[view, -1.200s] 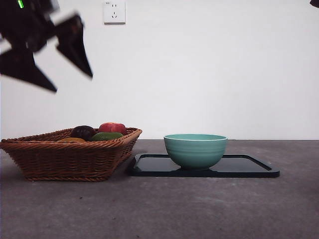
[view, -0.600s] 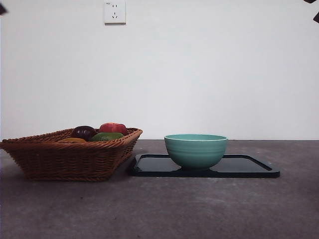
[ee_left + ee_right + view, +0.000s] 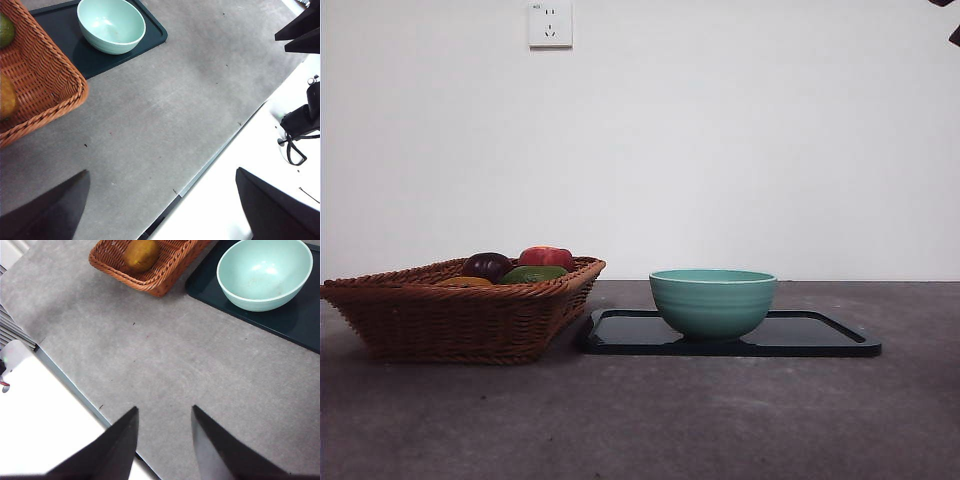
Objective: Pick up the wifruite, put it on the bowl, pick up the plate, put it on desk
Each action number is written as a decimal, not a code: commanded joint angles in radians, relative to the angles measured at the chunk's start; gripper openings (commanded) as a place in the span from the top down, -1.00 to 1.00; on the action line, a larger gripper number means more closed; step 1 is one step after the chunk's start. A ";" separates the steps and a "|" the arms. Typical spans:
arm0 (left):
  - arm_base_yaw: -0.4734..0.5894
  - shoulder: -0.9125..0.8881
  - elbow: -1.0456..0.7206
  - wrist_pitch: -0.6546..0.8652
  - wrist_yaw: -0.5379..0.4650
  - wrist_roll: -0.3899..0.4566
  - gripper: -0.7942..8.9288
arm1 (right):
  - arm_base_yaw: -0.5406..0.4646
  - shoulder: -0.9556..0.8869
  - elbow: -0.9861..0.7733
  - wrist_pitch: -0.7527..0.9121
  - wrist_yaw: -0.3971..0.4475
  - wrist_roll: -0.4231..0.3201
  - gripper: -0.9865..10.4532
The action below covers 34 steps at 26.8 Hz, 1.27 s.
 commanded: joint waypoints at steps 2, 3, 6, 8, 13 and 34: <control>-0.005 0.006 0.021 0.006 0.002 0.016 -0.12 | 0.008 0.004 0.010 0.008 0.003 0.017 0.53; -0.005 0.006 0.021 0.006 0.002 0.016 -0.12 | 0.008 0.004 0.010 0.008 0.003 0.018 0.53; -0.005 0.006 0.021 0.006 0.002 0.016 -0.12 | 0.008 0.004 0.010 0.009 0.003 0.032 0.53; -0.005 0.006 0.021 0.006 0.002 0.016 -0.12 | 0.008 0.004 0.010 0.010 0.004 0.044 0.53; -0.005 0.006 0.021 0.006 0.002 0.016 -0.12 | 0.007 0.008 0.013 0.059 0.052 0.143 0.43; -0.005 0.005 0.021 0.007 0.002 0.016 -0.12 | -0.145 0.738 0.595 0.100 0.233 0.049 0.25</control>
